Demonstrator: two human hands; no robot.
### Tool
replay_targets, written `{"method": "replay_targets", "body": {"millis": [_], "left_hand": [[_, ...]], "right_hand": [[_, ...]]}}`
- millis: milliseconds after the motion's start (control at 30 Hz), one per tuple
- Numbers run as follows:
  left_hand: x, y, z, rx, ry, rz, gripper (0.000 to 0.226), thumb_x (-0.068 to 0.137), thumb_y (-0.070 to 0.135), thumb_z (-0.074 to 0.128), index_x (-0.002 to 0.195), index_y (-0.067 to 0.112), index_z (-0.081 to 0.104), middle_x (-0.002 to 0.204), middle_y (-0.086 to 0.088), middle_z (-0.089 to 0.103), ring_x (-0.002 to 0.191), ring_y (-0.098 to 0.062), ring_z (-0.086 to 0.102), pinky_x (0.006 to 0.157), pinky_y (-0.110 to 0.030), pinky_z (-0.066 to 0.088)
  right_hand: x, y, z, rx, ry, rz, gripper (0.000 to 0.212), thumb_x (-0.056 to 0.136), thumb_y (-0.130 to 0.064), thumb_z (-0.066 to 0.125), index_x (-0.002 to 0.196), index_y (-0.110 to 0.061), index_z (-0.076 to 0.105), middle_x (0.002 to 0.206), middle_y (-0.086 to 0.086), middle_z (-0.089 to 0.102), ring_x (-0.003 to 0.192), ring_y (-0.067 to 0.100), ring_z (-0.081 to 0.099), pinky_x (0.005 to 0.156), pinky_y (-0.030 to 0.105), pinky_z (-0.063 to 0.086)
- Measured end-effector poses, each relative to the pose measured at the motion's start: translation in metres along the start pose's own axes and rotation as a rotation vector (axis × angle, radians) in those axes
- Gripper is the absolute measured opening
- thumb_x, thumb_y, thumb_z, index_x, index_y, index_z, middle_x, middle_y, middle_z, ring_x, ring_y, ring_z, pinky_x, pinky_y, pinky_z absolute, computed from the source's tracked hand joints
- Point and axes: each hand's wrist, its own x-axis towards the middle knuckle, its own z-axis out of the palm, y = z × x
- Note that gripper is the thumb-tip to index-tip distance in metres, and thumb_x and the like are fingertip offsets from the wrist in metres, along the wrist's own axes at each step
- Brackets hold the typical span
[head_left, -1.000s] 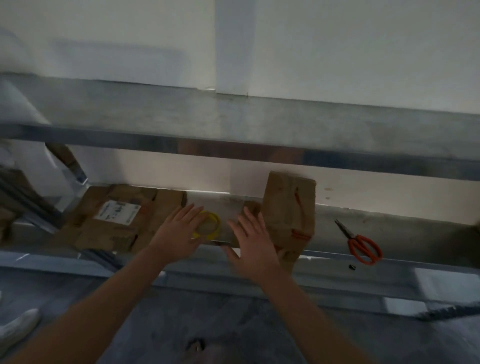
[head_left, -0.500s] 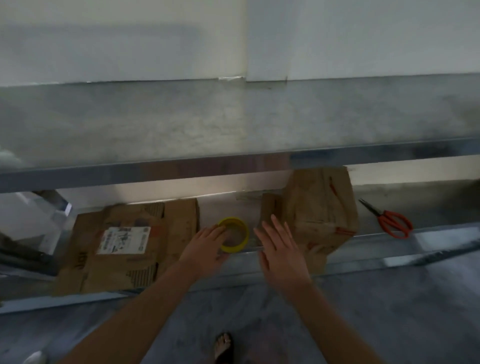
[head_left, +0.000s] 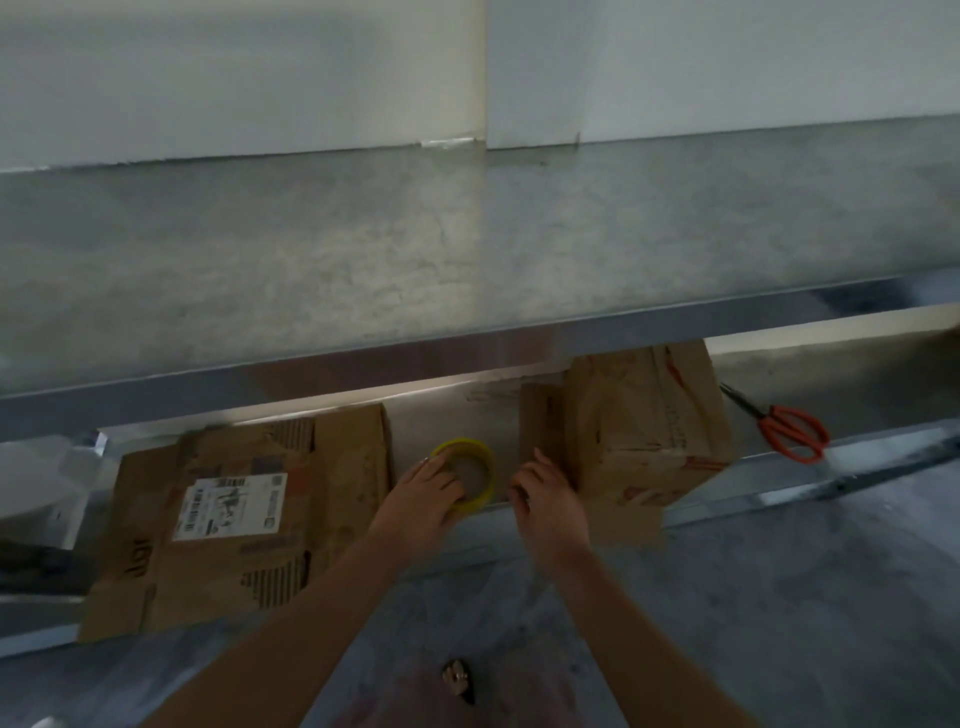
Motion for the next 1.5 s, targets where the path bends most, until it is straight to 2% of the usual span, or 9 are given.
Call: {"method": "replay_targets", "body": {"millis": [100,267,500,667,867,967,1133,1233,1500], "left_hand": [[-0.007,-0.001,-0.013,-0.113,0.160,0.022,0.023,0.088,0.026,0.060,0.104,0.011,0.069,0.109,-0.008,0.068,0.113,-0.028,0.060,0.098,-0.039,0.049],[-0.026,0.002,-0.044,-0.369,0.127,-0.066,0.033,0.092,0.030,0.062,0.123,0.019,0.057,0.121,0.003,0.058,0.114,-0.012,0.051,0.096,-0.012,0.030],[-0.019,0.063,-0.110,-0.501,0.164,-0.066,0.032,0.094,0.027,0.058,0.126,0.030,0.053,0.121,0.014,0.053,0.113,-0.002,0.044,0.097,-0.021,0.037],[-0.013,0.130,-0.130,-0.604,0.305,-0.149,0.032,0.087,0.046,0.061,0.117,0.037,0.053,0.113,0.016,0.051,0.109,-0.003,0.045,0.089,-0.019,0.040],[0.004,0.174,-0.145,-0.481,0.426,-0.228,0.034,0.078,0.047,0.069,0.108,0.033,0.064,0.104,0.015,0.060,0.097,-0.001,0.052,0.083,-0.015,0.041],[0.008,0.183,-0.153,-0.304,0.400,-0.247,0.039,0.074,0.055,0.070,0.105,0.032,0.067,0.098,0.018,0.063,0.091,0.000,0.054,0.080,-0.014,0.040],[0.022,0.196,-0.158,-0.513,0.315,-0.397,0.047,0.068,0.056,0.077,0.102,0.047,0.047,0.091,0.019,0.060,0.083,-0.004,0.058,0.064,-0.017,0.044],[0.027,0.195,-0.163,-0.579,0.220,-0.371,0.037,0.068,0.060,0.074,0.096,0.048,0.053,0.095,0.021,0.061,0.089,-0.006,0.059,0.068,-0.022,0.048],[0.048,0.185,-0.167,0.001,0.380,-0.315,0.038,0.071,0.057,0.073,0.094,0.034,0.054,0.092,0.014,0.060,0.081,-0.007,0.051,0.061,-0.026,0.036]], "right_hand": [[-0.003,-0.015,-0.018,0.114,0.019,0.066,0.010,0.091,-0.017,0.060,0.081,-0.014,0.063,0.089,0.004,0.063,0.091,0.022,0.063,0.076,0.038,0.051],[-0.018,-0.029,-0.053,0.122,0.024,-0.064,0.008,0.088,-0.021,0.062,0.080,-0.020,0.062,0.082,-0.003,0.062,0.074,0.016,0.059,0.064,0.032,0.047],[-0.027,-0.021,-0.119,0.150,0.034,-0.142,0.008,0.090,-0.022,0.061,0.083,-0.025,0.059,0.071,-0.010,0.059,0.062,0.004,0.053,0.058,0.019,0.041],[-0.035,-0.012,-0.167,0.242,0.008,-0.213,0.010,0.095,-0.029,0.059,0.086,-0.031,0.056,0.072,-0.013,0.061,0.071,-0.002,0.061,0.059,0.005,0.040],[-0.043,0.016,-0.213,0.279,-0.038,-0.182,0.012,0.096,-0.032,0.058,0.084,-0.032,0.058,0.074,-0.014,0.061,0.068,-0.002,0.060,0.065,0.013,0.049],[-0.048,0.024,-0.230,0.286,-0.052,-0.189,0.012,0.095,-0.033,0.060,0.083,-0.030,0.060,0.073,-0.009,0.063,0.067,0.004,0.061,0.067,0.023,0.055],[-0.053,0.042,-0.251,0.368,-0.004,-0.140,0.016,0.092,-0.033,0.065,0.078,-0.026,0.062,0.066,-0.009,0.062,0.065,0.002,0.059,0.060,0.013,0.047],[-0.050,0.048,-0.264,0.385,-0.056,-0.109,0.013,0.091,-0.031,0.066,0.080,-0.026,0.065,0.074,-0.006,0.068,0.071,0.007,0.064,0.071,0.030,0.058],[-0.054,0.036,-0.282,0.294,-0.006,-0.148,0.016,0.087,-0.044,0.057,0.079,-0.031,0.060,0.073,-0.010,0.066,0.071,0.003,0.064,0.069,0.025,0.057]]}}
